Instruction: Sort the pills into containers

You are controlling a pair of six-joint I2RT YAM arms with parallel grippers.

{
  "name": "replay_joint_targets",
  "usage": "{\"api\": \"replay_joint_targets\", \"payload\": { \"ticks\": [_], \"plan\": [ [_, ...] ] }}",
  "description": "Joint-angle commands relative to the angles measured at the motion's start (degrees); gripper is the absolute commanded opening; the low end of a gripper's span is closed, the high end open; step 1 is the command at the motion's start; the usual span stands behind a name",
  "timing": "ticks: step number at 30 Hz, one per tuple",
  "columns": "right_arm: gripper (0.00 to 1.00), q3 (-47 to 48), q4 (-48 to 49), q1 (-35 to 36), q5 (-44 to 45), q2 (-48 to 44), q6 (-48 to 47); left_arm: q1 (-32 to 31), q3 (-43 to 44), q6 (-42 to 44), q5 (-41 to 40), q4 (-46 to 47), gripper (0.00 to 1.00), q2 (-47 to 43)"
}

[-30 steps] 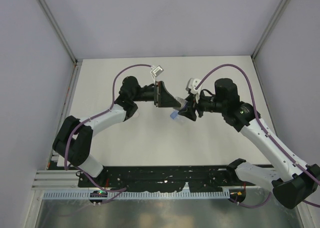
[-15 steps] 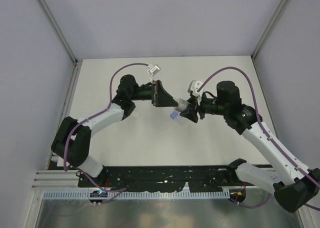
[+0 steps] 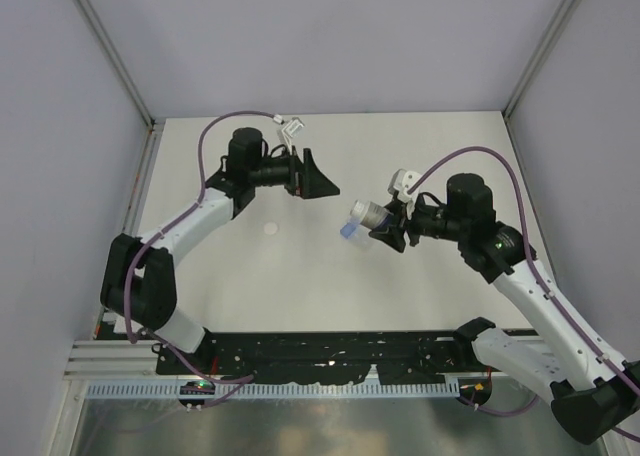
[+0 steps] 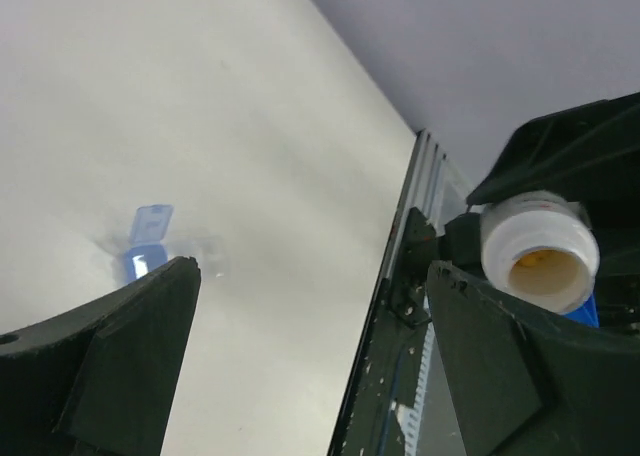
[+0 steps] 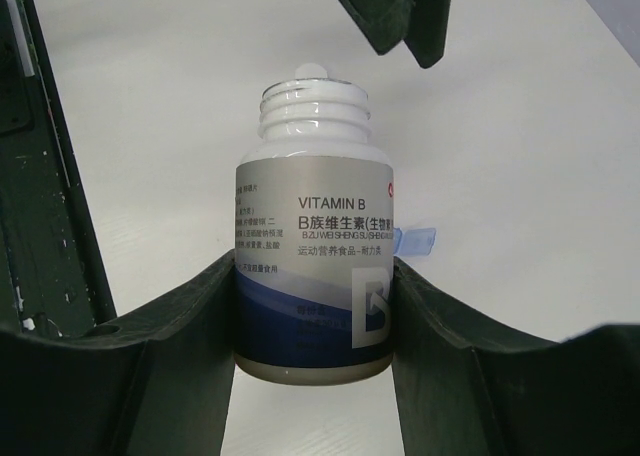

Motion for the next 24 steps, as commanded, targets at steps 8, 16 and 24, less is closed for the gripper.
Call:
{"api": "replay_joint_targets", "payload": {
  "ticks": [8,16,24],
  "plan": [
    [0.06,-2.7,2.6,-1.9,-0.5,-4.3,0.7,-0.2,16.5,11.5,-6.3,-17.4,0.97,20.3],
    [0.06,-3.5,2.6,-2.7,-0.8,-4.4,0.5,-2.0,25.7,6.1,-4.2,-17.0,0.96,31.2],
    [0.06,-3.6,2.5,-3.3,-1.5,-3.3,0.7,-4.8,31.0,4.9,-4.0,-17.5,0.89,38.3]
  ]
}}
